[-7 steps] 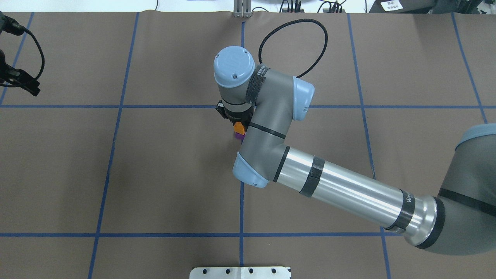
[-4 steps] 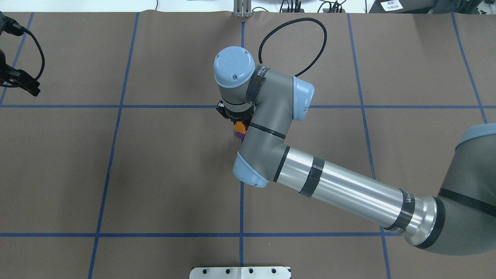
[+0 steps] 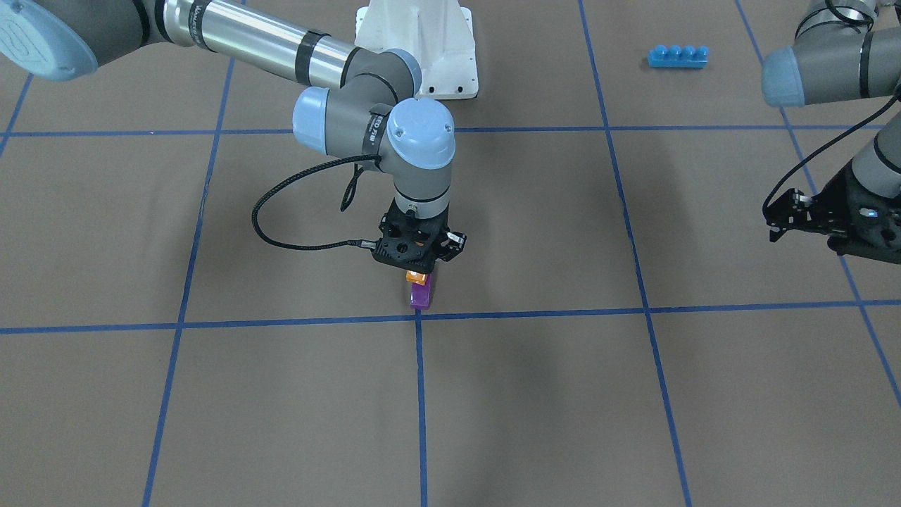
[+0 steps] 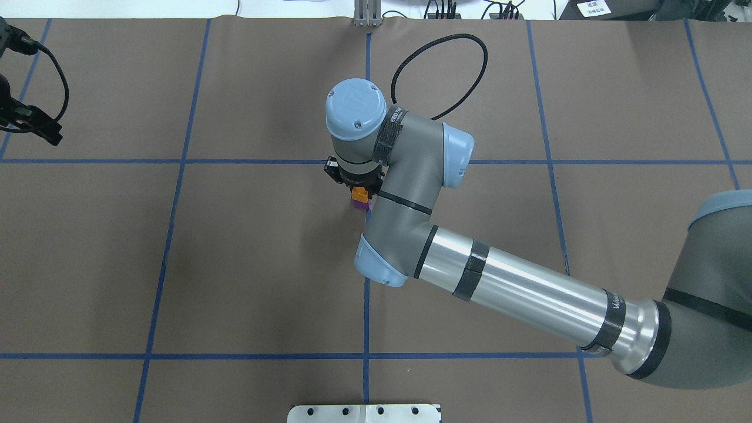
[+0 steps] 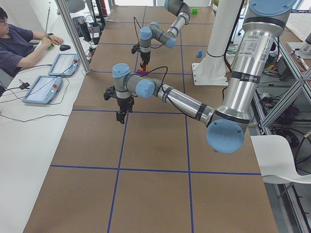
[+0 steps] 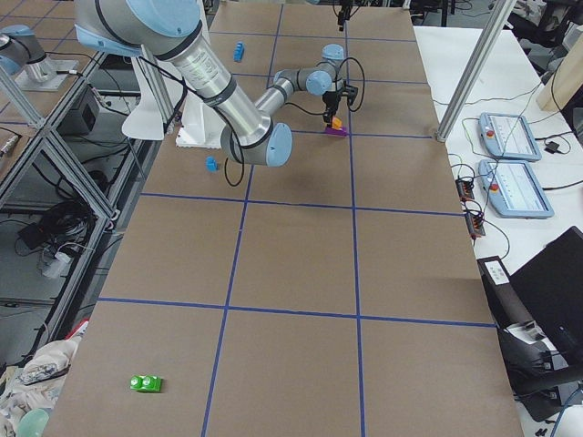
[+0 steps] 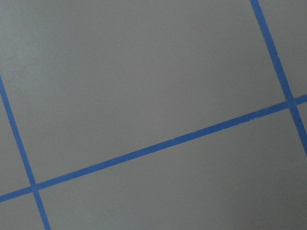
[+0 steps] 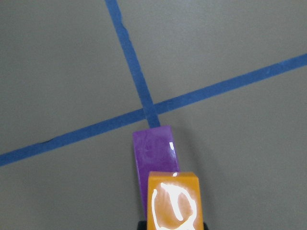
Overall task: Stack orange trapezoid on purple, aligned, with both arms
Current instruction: 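Adjust the orange block to align it on the purple block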
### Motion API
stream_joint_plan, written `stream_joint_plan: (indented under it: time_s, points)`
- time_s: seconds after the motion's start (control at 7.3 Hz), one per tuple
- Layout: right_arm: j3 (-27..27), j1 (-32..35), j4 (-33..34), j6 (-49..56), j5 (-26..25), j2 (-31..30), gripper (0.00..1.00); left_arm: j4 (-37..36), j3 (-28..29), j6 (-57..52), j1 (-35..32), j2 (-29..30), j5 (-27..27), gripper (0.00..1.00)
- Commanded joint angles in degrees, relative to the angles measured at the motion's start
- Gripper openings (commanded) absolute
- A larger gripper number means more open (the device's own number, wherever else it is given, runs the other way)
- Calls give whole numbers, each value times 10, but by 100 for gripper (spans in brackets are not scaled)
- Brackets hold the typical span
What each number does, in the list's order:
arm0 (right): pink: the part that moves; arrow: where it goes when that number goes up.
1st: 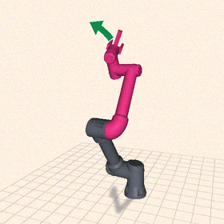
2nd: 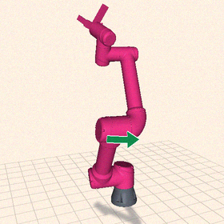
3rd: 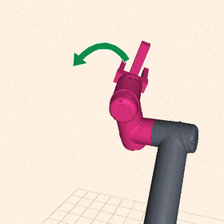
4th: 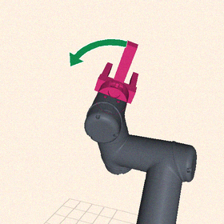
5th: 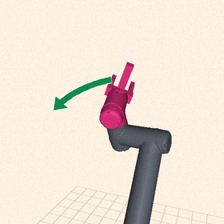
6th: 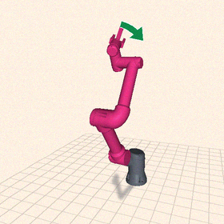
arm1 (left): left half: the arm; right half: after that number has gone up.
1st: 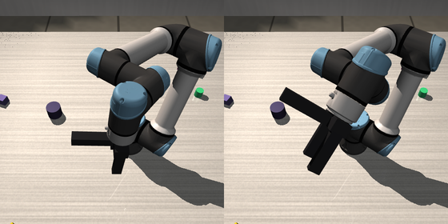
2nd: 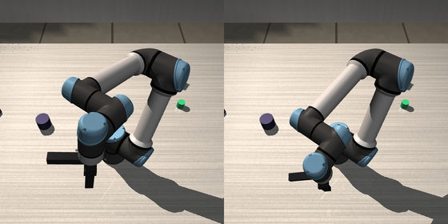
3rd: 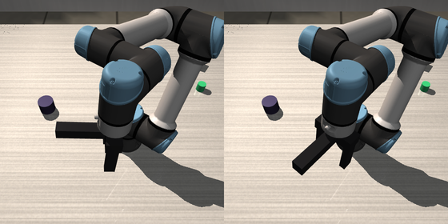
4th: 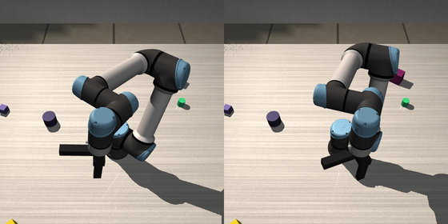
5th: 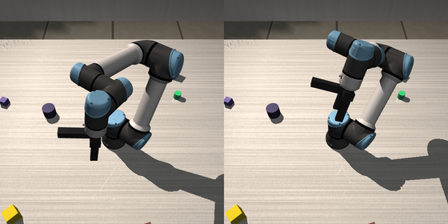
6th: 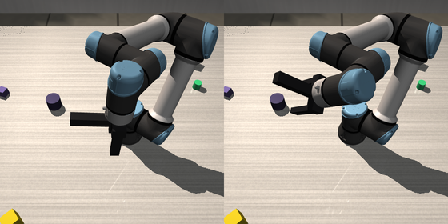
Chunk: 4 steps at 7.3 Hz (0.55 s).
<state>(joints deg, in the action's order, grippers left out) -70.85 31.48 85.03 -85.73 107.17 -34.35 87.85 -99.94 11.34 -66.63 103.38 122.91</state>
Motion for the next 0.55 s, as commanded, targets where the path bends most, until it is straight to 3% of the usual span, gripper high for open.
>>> stream_joint_plan:
  time_s: [0.0,0.14,0.41]
  points:
    - [2,2,-8,11,1,2,76,4,4,0,-1,1,0,100]
    - [-3,9,-7,10,5,4,100,4,4,0,0,1,0,100]
    - [-15,23,-1,11,27,6,100,6,4,0,0,1,0,100]
